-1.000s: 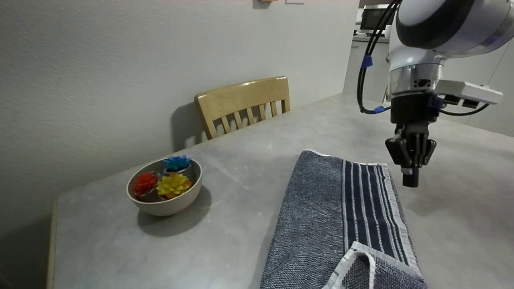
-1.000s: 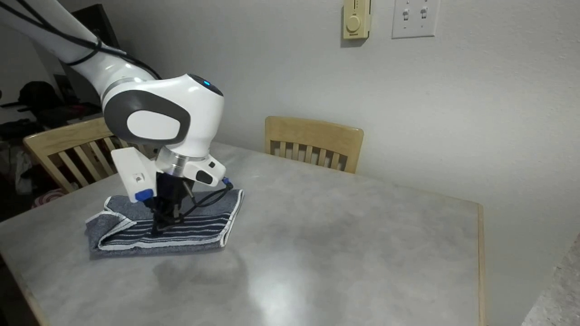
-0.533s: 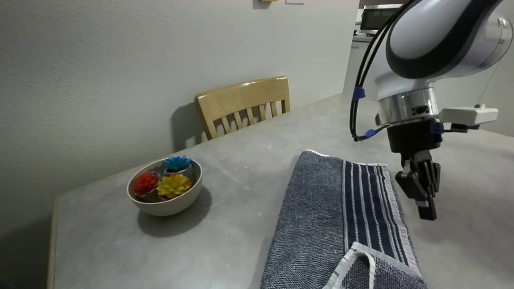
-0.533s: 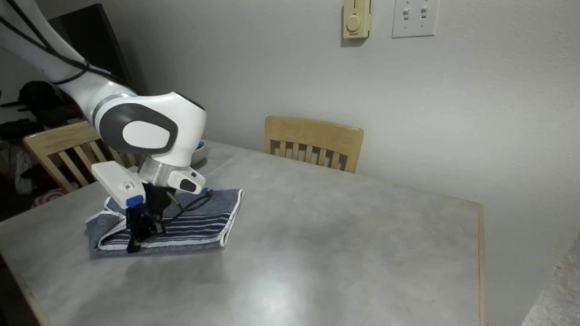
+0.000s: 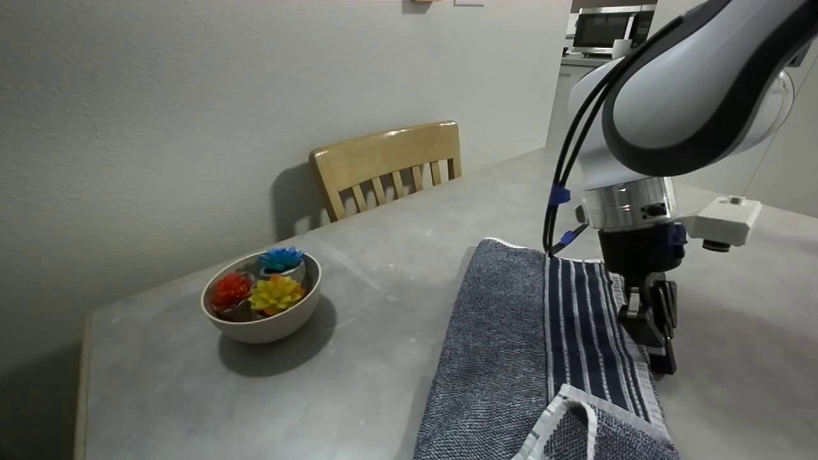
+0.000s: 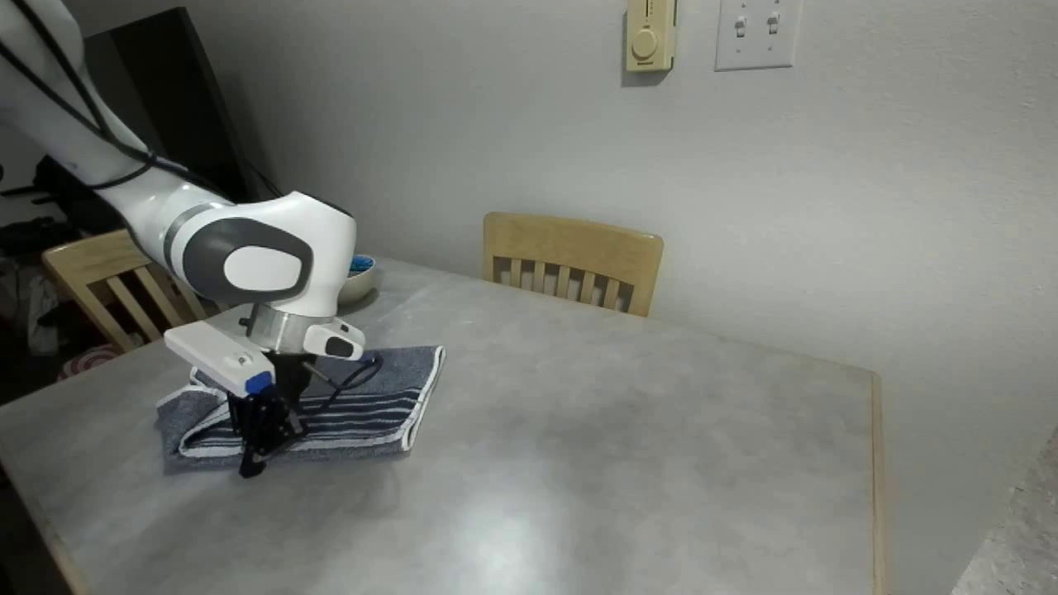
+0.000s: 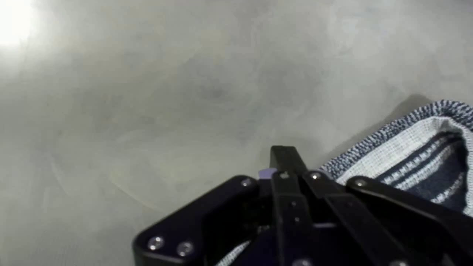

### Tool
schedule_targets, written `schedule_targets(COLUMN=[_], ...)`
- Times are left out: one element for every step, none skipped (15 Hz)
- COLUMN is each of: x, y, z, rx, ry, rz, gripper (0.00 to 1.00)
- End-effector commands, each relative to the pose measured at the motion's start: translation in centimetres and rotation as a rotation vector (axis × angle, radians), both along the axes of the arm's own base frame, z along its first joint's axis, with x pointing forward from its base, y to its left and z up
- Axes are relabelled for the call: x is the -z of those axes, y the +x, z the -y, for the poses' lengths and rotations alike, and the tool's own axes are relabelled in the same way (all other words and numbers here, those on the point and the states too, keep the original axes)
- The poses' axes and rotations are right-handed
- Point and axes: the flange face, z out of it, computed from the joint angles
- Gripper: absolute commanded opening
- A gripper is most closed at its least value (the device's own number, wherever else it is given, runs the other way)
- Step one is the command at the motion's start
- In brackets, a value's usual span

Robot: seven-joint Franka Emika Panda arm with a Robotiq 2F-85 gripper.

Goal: Unfold the gray towel once

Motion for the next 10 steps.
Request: schedule_targets(x=[0.4,0.0,-0.3,-0.7,-1.2,-1.9,-2.5,-3.2,-3.7,-4.6], y=[0.1,0.0,-0.1,-0.3,-0.4,-0.7,-1.1,-1.5,-1.9,-2.3], z=[-1.6,-2.2,-2.5,-2.9,-3.3,-3.7,-4.0,-4.4,-4.5,-4.8], rx=[-0.025,-0.023,-0.026,-0.029,-0.026,-0.022,-0.019,-0.011,-0.009,-0.006], ry=[0.013,0.015,0.014,0.014,0.012,0.014,0.018,0.022,0.028,0.035], rz=[0.094,0.112,0.128,0.154,0.173,0.188,0.202,0.208,0.212,0.223], gripper=[0.00,0.00,0.00,0.00,0.00,0.00,0.00,0.00,0.00,0.00])
